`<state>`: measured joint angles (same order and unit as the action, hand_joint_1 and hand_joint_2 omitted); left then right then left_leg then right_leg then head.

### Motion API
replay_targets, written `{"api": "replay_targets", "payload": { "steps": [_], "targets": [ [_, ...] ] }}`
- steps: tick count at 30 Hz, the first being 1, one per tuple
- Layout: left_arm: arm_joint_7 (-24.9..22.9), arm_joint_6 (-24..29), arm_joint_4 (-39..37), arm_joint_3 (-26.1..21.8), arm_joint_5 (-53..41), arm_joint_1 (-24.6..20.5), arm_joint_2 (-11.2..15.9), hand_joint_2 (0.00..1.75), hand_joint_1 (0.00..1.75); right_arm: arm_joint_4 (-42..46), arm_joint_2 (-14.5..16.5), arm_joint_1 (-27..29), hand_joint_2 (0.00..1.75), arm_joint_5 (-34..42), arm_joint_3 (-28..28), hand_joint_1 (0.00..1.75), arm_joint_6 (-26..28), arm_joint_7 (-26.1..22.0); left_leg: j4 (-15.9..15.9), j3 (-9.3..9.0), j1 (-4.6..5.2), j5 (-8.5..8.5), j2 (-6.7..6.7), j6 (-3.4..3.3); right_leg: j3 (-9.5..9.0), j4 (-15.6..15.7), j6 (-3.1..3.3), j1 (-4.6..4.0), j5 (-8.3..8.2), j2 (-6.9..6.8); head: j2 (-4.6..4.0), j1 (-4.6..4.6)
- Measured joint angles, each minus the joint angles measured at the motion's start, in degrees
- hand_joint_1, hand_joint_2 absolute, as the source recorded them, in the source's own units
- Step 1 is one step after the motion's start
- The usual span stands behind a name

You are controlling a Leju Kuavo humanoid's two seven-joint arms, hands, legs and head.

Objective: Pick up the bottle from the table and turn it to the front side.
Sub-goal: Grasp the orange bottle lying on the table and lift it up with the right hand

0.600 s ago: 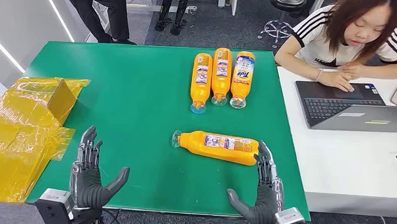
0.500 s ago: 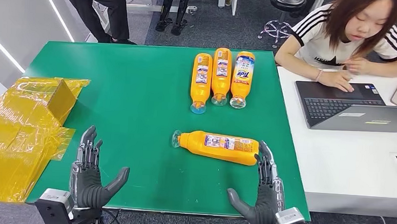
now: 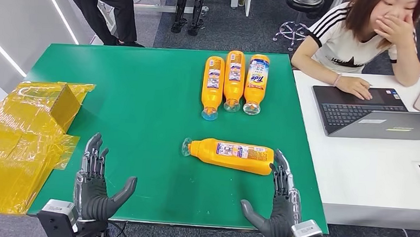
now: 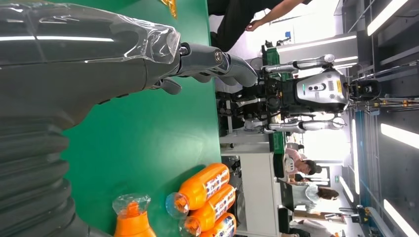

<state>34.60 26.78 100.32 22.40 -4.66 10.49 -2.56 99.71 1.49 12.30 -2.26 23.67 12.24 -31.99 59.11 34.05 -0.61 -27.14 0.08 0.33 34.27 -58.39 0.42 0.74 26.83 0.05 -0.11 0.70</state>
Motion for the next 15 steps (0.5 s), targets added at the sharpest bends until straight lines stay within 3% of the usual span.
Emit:
{"api": "replay_targets", "payload": {
  "steps": [7,12,15],
  "targets": [
    [-0.20,-0.33,0.01,0.00,-1.28,0.46,-0.31,1.75,0.00,-0.03,0.00,-0.51,1.75,-5.25,-0.08,0.00,1.48,0.83,0.00,0.00,0.00,0.00,0.00,0.00,0.00,0.00,0.00,0.00,0.00,0.00,0.00,0.00],
    [-0.42,-2.79,-0.29,0.00,-2.21,-0.58,-1.25,1.75,0.00,-1.36,0.00,-4.15,1.75,-22.77,-1.40,0.00,6.50,8.57,0.01,0.00,0.00,0.02,-0.02,-0.01,-0.01,0.00,0.00,0.00,-0.03,0.01,0.00,0.00],
    [-0.48,-4.30,-1.29,0.02,-2.40,-2.26,-2.04,1.75,0.00,-3.43,-0.01,-8.23,1.75,-28.59,-2.73,0.00,7.21,11.57,0.03,-0.03,0.01,0.06,-0.04,-0.02,-0.02,0.00,0.00,0.01,-0.08,0.02,0.00,-0.01]
  ]
}}
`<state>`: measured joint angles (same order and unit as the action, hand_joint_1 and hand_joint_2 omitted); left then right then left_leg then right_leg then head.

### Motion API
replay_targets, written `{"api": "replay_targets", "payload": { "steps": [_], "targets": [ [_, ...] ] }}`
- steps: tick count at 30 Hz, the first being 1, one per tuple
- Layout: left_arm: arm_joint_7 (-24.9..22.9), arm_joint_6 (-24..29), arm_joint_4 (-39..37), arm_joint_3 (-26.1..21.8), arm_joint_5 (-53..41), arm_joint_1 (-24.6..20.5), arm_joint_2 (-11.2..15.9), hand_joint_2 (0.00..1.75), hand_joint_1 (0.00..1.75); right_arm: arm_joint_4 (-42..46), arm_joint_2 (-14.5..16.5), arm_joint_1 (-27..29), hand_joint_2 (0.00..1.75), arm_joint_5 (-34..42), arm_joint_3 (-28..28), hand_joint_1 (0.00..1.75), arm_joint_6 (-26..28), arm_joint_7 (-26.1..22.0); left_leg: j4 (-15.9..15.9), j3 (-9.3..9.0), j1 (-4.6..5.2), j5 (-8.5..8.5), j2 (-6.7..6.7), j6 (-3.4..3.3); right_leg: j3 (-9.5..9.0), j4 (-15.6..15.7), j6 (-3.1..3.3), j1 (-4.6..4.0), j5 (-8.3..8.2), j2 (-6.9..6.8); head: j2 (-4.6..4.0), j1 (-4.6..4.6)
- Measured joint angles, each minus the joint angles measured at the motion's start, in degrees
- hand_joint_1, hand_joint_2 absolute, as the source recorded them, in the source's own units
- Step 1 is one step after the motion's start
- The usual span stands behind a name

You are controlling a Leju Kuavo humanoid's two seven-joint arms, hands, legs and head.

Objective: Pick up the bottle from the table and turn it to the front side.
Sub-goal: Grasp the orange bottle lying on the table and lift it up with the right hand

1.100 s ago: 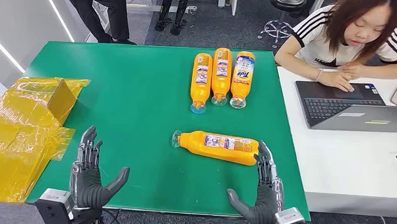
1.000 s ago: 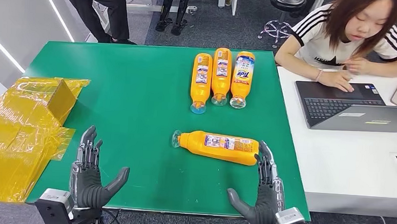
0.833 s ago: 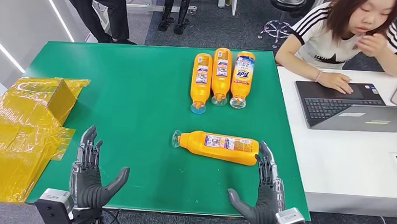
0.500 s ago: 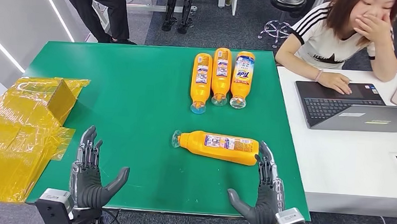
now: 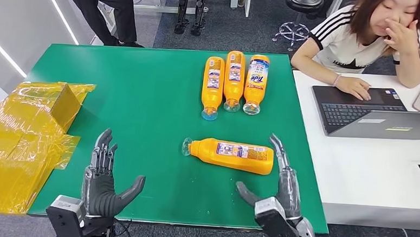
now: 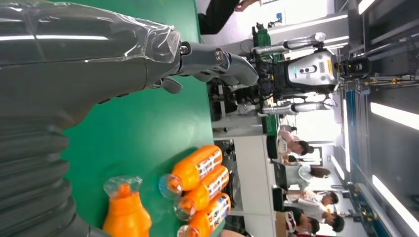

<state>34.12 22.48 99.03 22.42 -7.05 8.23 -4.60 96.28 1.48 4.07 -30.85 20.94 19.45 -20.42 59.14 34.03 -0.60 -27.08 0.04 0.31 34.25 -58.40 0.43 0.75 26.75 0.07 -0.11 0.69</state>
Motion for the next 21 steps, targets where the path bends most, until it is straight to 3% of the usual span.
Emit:
{"api": "replay_targets", "payload": {
  "steps": [8,21],
  "targets": [
    [-0.45,-2.64,-3.17,0.08,0.53,-3.84,-0.94,1.75,0.00,-4.94,-0.70,-8.23,1.75,-3.45,-1.69,0.00,-2.65,5.54,0.03,-0.01,-0.01,0.02,0.00,0.01,0.01,-0.02,0.00,0.00,-0.03,0.01,0.00,0.01],
    [-0.84,-5.58,-9.28,1.26,2.77,-9.14,-0.87,1.75,0.00,-19.68,-6.18,-19.95,1.75,-0.12,0.59,0.00,-19.67,14.70,0.06,0.01,0.00,0.02,0.05,0.01,0.01,-0.02,0.00,0.00,-0.04,-0.01,0.00,0.01]
  ]
}}
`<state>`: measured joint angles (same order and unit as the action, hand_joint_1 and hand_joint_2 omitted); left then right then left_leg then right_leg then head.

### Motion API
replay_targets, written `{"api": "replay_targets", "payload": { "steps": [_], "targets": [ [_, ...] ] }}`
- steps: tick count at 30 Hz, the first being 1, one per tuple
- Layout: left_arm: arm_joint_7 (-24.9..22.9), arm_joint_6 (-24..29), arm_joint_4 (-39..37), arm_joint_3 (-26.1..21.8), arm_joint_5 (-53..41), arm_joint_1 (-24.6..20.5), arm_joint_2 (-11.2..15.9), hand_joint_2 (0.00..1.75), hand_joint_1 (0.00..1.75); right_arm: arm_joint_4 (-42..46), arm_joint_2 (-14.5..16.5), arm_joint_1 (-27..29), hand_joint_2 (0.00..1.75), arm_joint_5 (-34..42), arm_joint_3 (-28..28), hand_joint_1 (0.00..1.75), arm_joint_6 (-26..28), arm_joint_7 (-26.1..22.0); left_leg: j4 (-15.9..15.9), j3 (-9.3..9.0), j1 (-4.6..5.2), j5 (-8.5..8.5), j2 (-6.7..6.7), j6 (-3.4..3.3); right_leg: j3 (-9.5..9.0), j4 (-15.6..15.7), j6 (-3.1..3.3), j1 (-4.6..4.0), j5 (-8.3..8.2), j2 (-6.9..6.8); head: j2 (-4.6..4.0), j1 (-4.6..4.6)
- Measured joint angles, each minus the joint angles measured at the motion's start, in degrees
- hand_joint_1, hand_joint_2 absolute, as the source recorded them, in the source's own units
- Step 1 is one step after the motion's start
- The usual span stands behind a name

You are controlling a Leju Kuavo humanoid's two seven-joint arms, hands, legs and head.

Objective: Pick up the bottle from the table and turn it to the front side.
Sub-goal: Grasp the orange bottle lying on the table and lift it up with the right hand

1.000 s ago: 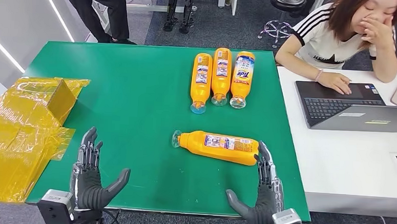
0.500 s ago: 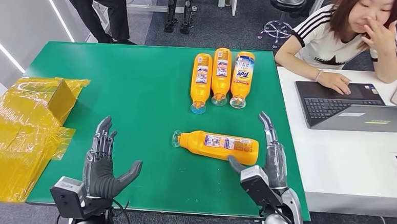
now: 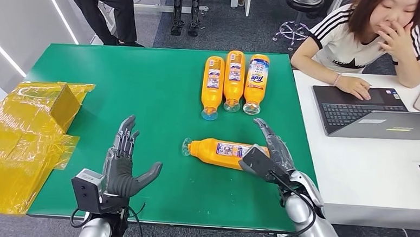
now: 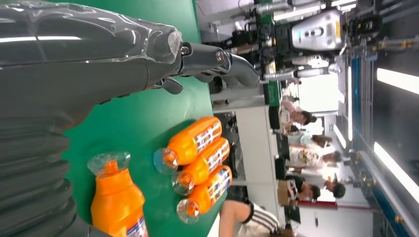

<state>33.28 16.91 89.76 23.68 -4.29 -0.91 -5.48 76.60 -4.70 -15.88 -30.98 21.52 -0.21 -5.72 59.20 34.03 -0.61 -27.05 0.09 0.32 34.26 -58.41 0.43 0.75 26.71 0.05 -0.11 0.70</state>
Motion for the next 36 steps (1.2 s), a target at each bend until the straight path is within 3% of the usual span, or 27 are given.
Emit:
{"api": "replay_targets", "payload": {
  "steps": [11,24,29,31,33,36],
  "targets": [
    [-0.75,-1.02,-2.43,0.32,1.83,-1.75,0.40,1.75,0.00,-9.29,-5.30,-5.25,1.75,-3.00,5.42,0.00,-8.07,4.30,0.00,0.01,0.00,0.00,-0.01,0.00,0.00,0.00,0.00,0.00,0.00,0.01,0.00,0.00],
    [-1.13,-1.67,-4.92,0.36,3.32,-3.14,0.54,1.75,0.00,-14.65,-7.01,-10.19,1.75,-4.87,11.13,0.02,-10.63,5.20,0.02,0.00,0.00,0.00,-0.02,0.00,0.00,-0.01,0.01,0.00,-0.01,0.02,0.00,-0.01],
    [-1.32,-2.52,-5.75,0.36,4.56,-3.30,0.54,1.75,0.00,-15.18,-7.25,-10.95,1.75,-4.71,12.24,0.62,-11.09,4.87,0.02,0.00,0.00,0.00,-0.02,-0.01,0.00,0.00,0.01,0.00,-0.01,0.03,0.00,-0.01],
    [-1.36,-2.85,-5.97,0.35,5.14,-3.29,0.54,1.75,0.00,-15.46,-7.26,-11.26,1.75,-4.51,12.62,1.09,-11.13,4.47,0.02,0.00,0.00,0.00,-0.02,0.00,0.00,0.00,0.01,0.00,-0.01,0.02,0.00,-0.01],
    [-1.37,-3.05,-6.11,0.34,5.58,-3.28,0.54,1.75,0.00,-15.83,-7.30,-11.63,1.75,-4.25,13.01,1.39,-11.24,3.96,0.02,0.00,0.00,0.00,-0.02,0.00,0.00,-0.01,0.01,0.00,-0.01,0.03,0.00,0.00],
    [-1.37,-3.27,-6.25,0.34,5.95,-3.24,0.54,1.75,0.00,-16.46,-7.36,-12.19,1.75,-3.61,13.34,1.52,-11.50,3.06,0.02,0.00,0.00,0.00,-0.02,0.00,0.00,-0.01,0.01,0.00,-0.01,0.02,0.00,0.00]
  ]
}}
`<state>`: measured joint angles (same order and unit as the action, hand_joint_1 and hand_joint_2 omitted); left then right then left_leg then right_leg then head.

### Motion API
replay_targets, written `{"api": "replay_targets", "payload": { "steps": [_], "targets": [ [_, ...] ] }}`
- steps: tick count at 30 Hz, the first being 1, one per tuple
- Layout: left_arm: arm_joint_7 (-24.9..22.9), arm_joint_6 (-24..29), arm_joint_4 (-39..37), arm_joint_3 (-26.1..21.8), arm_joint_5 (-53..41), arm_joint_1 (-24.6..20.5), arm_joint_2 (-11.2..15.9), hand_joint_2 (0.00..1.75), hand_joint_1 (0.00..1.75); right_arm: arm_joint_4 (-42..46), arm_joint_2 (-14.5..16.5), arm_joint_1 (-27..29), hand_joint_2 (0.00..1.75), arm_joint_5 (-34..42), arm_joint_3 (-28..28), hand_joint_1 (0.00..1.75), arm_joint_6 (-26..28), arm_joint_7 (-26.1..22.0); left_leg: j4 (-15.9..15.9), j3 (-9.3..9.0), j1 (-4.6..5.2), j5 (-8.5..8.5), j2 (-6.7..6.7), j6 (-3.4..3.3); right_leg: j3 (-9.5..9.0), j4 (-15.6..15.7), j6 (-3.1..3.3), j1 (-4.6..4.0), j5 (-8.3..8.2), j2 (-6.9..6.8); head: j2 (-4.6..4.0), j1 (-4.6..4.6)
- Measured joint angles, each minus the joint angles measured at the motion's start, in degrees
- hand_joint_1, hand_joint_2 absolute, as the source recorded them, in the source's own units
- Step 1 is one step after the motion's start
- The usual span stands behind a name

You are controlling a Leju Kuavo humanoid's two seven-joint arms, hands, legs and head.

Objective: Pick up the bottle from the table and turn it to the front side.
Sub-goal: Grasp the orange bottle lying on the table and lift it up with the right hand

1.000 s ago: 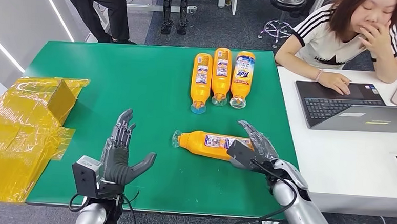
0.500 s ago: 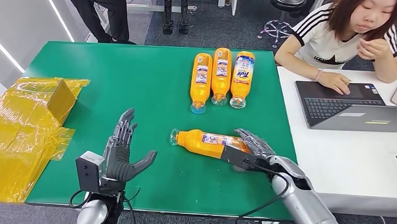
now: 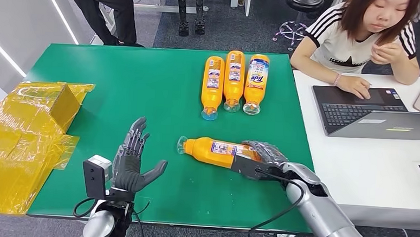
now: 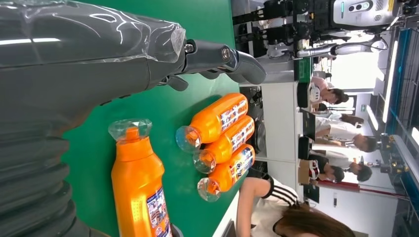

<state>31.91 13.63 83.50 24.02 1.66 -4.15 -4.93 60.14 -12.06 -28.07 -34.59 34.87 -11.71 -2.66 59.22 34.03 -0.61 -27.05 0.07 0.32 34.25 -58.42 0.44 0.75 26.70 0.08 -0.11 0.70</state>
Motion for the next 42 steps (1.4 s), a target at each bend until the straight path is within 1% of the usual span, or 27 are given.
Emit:
{"api": "replay_targets", "payload": {
  "steps": [1,4,16,19,21,25,30,34,38,42],
  "targets": [
    [0.00,-0.04,-0.01,0.00,0.04,0.02,0.01,1.75,0.00,-0.19,-0.02,-0.15,1.75,0.19,0.08,1.59,-0.08,-0.24,0.00,0.00,0.00,0.00,0.00,0.00,0.00,0.00,0.00,0.00,0.00,0.00,0.00,0.00],
    [0.00,-0.14,-0.01,0.00,0.18,0.04,0.02,1.75,0.00,-0.74,-0.05,-0.54,1.75,0.86,0.25,1.67,-0.44,-0.85,0.00,0.00,0.00,0.00,0.00,0.00,0.00,0.00,0.00,0.00,0.00,0.00,0.00,0.00],
    [-0.02,-0.28,-0.01,0.01,1.21,0.15,0.34,1.75,0.00,-2.13,-0.17,-1.43,1.75,2.68,0.95,1.75,-0.46,-2.46,0.00,0.00,0.00,0.00,0.00,0.00,-0.01,-0.01,0.00,0.00,0.00,0.00,0.00,0.00],
    [0.17,0.15,-0.01,0.00,1.55,0.45,0.49,1.75,0.00,-2.14,-0.18,-1.18,1.75,4.84,1.04,1.75,0.99,-4.41,0.00,0.00,0.00,0.00,0.01,0.00,0.00,-0.01,0.00,0.00,0.00,0.00,0.00,0.00],
    [0.47,0.75,-0.01,0.00,1.63,0.85,0.52,1.75,0.00,-1.83,-0.17,-0.54,1.75,7.87,0.81,1.75,3.26,-6.90,0.01,0.00,0.00,0.00,0.02,0.00,0.00,-0.01,0.00,0.00,0.00,-0.02,0.00,-0.01],
    [1.05,2.08,0.02,0.00,1.42,1.09,0.64,1.75,0.00,1.27,0.09,3.11,1.75,15.72,-1.37,1.75,8.61,-12.27,0.00,0.03,0.00,0.00,0.16,0.00,0.00,0.00,-0.03,0.00,0.03,-0.14,0.00,-0.01],
    [1.63,3.57,0.21,-0.04,0.57,0.98,1.01,1.75,0.00,7.47,0.53,9.95,1.75,21.68,-4.79,1.75,14.24,-15.99,-0.01,0.04,0.00,-0.02,0.17,0.00,0.00,0.00,-0.04,0.00,0.04,-0.14,0.00,0.01],
    [2.01,4.55,0.54,-0.06,-0.21,0.96,1.11,1.75,0.00,11.29,1.14,14.67,1.75,23.99,-7.22,1.75,16.22,-17.65,-0.01,0.05,0.00,-0.02,0.18,0.00,-0.01,0.00,-0.04,0.00,0.05,-0.14,0.00,-0.01],
    [2.33,4.91,0.92,-0.23,-0.46,0.95,1.20,1.75,0.00,14.45,2.53,18.84,1.75,25.25,-9.71,1.75,17.68,-19.18,-0.01,0.05,0.00,-0.01,0.16,0.00,-0.01,0.00,-0.04,0.00,0.05,-0.13,0.00,0.00],
    [1.59,2.76,1.17,-0.42,0.31,0.30,1.36,1.75,0.00,16.49,4.72,21.00,1.75,26.46,-11.99,1.75,18.72,-21.15,-0.01,0.03,0.00,-0.01,0.15,0.00,0.00,0.00,-0.03,0.00,0.04,-0.12,0.00,0.00]
  ]
}}
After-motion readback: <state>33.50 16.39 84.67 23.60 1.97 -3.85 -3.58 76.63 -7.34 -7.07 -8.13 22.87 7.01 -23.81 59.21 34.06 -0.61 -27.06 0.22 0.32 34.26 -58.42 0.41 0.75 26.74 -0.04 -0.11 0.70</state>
